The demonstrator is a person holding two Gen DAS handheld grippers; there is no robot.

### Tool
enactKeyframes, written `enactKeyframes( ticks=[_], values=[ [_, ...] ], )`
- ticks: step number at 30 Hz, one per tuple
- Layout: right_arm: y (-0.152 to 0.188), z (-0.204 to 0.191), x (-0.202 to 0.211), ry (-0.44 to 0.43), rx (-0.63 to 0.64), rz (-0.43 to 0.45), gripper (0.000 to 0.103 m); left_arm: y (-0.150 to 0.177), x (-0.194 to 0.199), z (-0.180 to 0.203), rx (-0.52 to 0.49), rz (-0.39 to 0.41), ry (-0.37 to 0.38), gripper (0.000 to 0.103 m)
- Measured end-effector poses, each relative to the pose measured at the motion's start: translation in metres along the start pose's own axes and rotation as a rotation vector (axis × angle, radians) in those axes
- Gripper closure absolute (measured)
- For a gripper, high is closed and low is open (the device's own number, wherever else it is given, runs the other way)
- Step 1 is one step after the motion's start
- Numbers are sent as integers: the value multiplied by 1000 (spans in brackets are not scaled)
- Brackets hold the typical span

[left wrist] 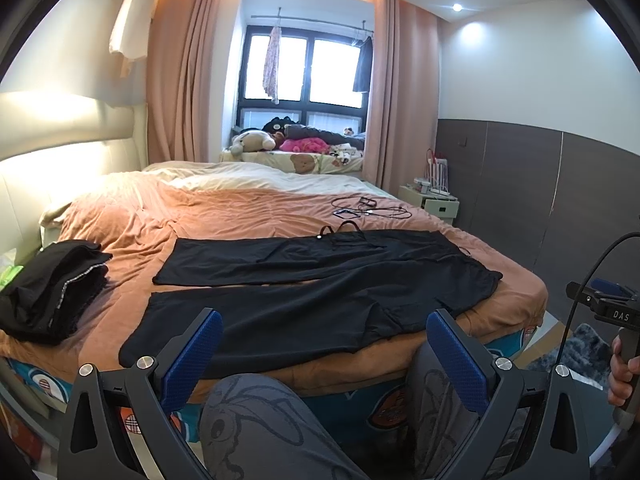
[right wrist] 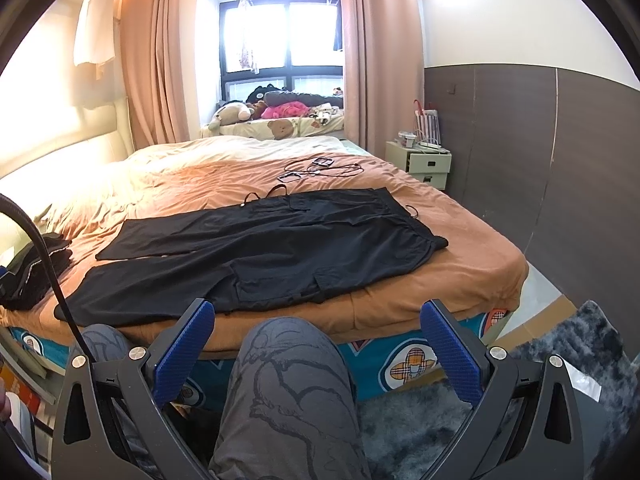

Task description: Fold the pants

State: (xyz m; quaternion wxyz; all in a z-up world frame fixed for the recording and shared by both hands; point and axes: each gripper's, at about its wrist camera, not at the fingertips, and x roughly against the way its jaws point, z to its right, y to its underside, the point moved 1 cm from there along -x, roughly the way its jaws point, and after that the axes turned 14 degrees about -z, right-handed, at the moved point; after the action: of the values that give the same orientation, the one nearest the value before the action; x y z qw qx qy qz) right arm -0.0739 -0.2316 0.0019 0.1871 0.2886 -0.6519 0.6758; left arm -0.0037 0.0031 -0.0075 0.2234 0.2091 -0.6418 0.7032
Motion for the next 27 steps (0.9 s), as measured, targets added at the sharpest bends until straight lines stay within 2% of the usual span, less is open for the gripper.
enactKeyframes(
  ticks=[27],
  values=[
    [4,-3,-3,11,0,3,0,6,1,-7,-1,6,3,0]
  ],
)
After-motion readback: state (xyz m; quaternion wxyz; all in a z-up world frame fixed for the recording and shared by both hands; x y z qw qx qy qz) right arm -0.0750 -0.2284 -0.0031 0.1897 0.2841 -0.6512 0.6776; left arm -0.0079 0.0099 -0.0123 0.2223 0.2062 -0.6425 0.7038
